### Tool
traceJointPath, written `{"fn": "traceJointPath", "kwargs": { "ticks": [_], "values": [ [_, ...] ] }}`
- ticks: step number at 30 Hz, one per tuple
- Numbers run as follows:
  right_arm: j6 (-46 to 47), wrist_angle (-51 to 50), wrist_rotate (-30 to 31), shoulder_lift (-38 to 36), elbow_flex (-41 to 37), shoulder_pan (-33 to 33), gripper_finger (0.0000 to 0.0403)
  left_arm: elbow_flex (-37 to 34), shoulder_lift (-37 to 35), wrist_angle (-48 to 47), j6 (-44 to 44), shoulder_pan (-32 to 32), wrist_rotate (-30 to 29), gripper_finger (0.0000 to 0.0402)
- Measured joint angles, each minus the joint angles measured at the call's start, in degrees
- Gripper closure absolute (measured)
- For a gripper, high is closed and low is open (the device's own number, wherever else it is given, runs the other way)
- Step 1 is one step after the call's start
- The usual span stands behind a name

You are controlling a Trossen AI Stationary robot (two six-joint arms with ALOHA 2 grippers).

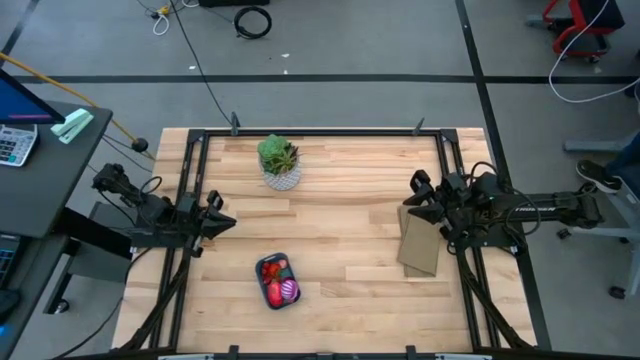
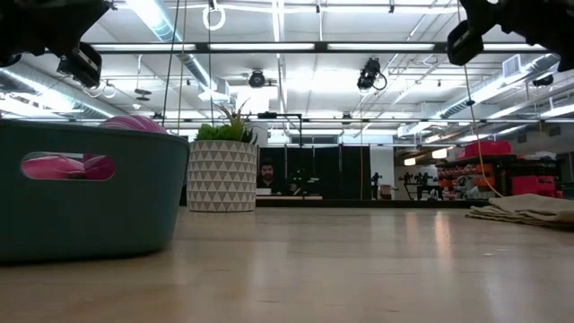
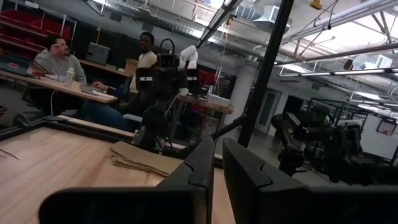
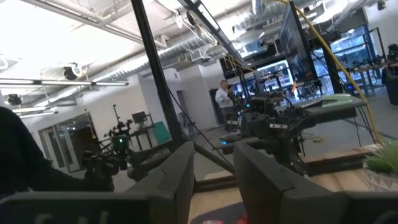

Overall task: Pick and placing Produce into tupperware
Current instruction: Return to Home Position

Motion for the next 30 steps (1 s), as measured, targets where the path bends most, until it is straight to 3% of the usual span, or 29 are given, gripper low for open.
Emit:
{"fn": "traceJointPath", "kwargs": {
  "ticks": [30],
  "values": [
    [0.47, -4.4, -0.34, -0.51, 0.02, 0.05, 0.0281, -0.09, 0.02, -0.79, -0.02, 0.0, 0.01, 0.0375]
  ]
}}
